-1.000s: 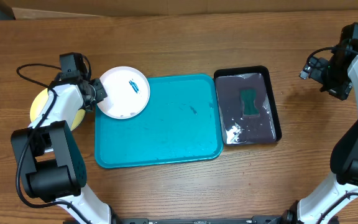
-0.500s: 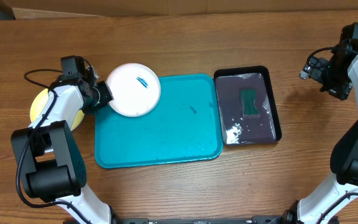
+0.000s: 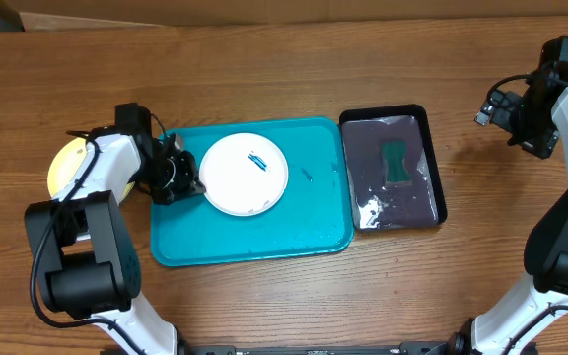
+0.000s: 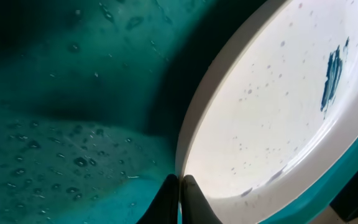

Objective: Clean dirty plates on tray and stack at the side
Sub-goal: 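Grip the white plate rim and slide it onto the teal tray center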

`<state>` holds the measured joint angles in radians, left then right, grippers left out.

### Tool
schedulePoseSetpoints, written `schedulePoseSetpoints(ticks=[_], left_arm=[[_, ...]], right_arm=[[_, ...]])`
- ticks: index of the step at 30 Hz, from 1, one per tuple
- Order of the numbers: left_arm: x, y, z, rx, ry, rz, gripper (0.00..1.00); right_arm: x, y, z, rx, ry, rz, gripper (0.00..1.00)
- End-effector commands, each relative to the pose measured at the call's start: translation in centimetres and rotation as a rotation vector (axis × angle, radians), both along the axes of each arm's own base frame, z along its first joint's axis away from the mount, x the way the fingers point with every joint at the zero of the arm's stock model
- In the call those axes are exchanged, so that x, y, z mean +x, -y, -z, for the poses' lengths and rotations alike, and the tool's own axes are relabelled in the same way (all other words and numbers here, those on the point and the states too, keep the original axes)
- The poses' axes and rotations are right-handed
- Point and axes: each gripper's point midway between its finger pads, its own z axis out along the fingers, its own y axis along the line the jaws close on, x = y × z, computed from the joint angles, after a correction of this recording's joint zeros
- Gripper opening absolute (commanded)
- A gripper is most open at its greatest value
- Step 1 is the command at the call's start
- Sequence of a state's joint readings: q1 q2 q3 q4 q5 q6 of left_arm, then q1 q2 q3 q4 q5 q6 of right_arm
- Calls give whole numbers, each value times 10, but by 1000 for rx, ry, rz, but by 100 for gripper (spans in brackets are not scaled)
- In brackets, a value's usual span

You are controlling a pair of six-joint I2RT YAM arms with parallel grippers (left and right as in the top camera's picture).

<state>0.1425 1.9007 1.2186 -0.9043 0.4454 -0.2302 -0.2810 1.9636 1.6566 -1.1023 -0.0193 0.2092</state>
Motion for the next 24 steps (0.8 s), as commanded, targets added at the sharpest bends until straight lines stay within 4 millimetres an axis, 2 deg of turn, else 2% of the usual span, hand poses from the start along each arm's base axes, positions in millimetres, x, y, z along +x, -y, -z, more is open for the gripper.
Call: schedulePoseSetpoints(ticks=[1, 3, 5, 7, 15, 22, 24], left_arm=[[-5, 12, 2, -21, -8, 48, 11], [-6, 18, 2, -21, -10, 66, 27], [-8, 24, 3, -17, -15, 84, 35], [-9, 28, 3, -11, -19, 101, 36], [-23, 26, 10, 127, -93, 104, 34], [-22, 21, 7, 210, -78, 104, 33], [-22, 21, 7, 219, -80, 102, 20]], right_arm=[[1, 2, -6, -5, 15, 8, 100], [1, 2, -6, -5, 15, 8, 100], [1, 2, -6, -5, 15, 8, 100], [1, 2, -6, -5, 15, 8, 100], [1, 2, -6, -5, 15, 8, 100], [1, 2, -6, -5, 15, 8, 100], [1, 2, -6, -5, 15, 8, 100]])
